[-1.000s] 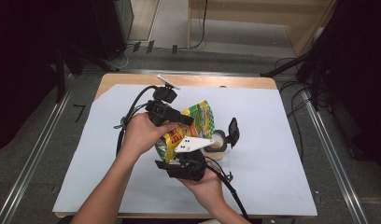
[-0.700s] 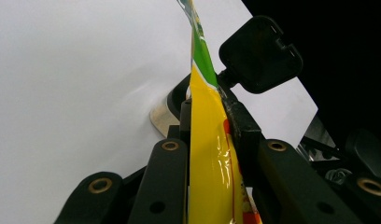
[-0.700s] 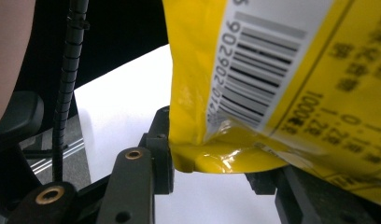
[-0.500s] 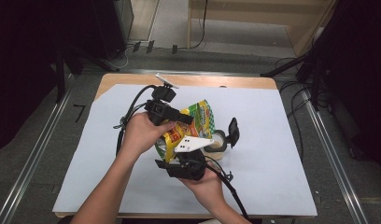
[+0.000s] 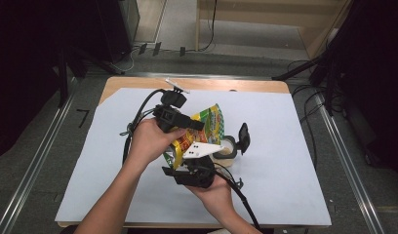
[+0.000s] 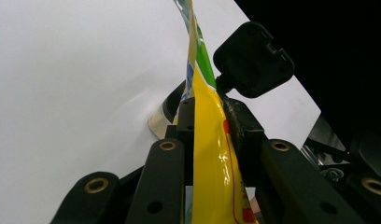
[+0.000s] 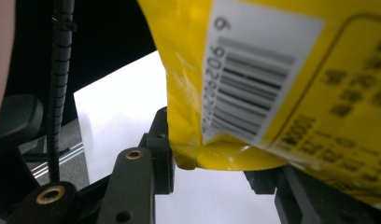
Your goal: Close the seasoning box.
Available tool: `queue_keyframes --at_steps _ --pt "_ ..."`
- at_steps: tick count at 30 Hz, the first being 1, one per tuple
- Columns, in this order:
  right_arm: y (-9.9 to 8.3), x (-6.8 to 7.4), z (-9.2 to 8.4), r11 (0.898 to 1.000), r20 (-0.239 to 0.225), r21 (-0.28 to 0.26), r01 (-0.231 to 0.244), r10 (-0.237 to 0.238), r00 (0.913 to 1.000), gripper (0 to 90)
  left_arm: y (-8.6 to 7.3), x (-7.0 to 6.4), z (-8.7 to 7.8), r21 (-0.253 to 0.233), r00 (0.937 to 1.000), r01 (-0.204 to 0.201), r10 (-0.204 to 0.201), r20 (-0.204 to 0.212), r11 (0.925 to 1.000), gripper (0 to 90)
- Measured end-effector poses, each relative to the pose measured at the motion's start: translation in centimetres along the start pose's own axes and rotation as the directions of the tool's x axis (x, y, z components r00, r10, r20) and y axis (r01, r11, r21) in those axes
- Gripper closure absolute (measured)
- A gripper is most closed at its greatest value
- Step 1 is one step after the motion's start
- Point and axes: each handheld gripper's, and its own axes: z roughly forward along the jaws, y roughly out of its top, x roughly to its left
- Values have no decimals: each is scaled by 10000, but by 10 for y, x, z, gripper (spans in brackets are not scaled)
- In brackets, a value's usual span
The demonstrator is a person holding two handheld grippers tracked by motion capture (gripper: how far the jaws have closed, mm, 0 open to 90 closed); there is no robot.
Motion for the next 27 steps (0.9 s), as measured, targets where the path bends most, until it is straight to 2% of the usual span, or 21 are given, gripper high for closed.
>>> queue_keyframes --at_steps 6,13,19,27 --pt "-1 0 0 10000 26 14 -37 37 10000 622 0 -1 0 29 10000 -75 75 23 10000 775" --pt "-3 0 3 9999 174 62 102 -103 9998 627 0 2 1 134 9985 302 -308 460 9995 774" --pt "-4 0 4 9998 189 162 135 -138 9997 633 0 3 1 261 9946 608 -628 831 9978 763" --pt "-3 0 3 9999 146 128 54 -55 9999 633 1 2 2 267 9945 614 -634 830 9978 760"
